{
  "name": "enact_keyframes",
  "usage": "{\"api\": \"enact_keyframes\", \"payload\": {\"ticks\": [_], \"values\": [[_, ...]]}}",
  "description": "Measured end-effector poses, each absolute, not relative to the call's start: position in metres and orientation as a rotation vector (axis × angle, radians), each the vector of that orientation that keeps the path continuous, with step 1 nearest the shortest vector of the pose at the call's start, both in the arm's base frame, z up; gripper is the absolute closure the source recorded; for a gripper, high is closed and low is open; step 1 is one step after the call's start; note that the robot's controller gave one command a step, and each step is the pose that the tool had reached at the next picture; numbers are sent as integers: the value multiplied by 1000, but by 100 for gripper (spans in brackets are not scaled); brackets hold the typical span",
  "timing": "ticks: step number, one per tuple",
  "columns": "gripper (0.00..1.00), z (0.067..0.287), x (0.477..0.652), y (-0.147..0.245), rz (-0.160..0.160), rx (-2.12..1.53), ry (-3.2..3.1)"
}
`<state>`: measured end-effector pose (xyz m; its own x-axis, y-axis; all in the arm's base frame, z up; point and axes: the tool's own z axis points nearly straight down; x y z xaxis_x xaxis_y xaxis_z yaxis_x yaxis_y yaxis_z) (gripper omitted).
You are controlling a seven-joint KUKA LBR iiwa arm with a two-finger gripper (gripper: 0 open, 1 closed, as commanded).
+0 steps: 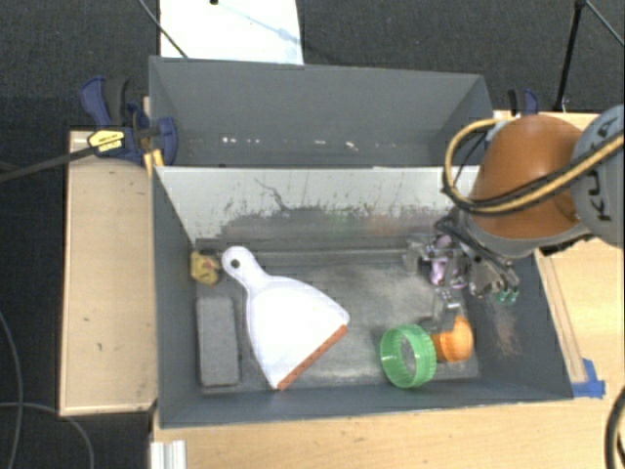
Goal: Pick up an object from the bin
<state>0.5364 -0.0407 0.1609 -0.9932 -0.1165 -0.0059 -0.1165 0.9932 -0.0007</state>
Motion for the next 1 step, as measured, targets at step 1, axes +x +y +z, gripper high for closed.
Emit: {"api": "enact_keyframes", "payload": {"ticks": [1], "values": [[0, 137, 495, -30, -1, -747, 3047]]}}
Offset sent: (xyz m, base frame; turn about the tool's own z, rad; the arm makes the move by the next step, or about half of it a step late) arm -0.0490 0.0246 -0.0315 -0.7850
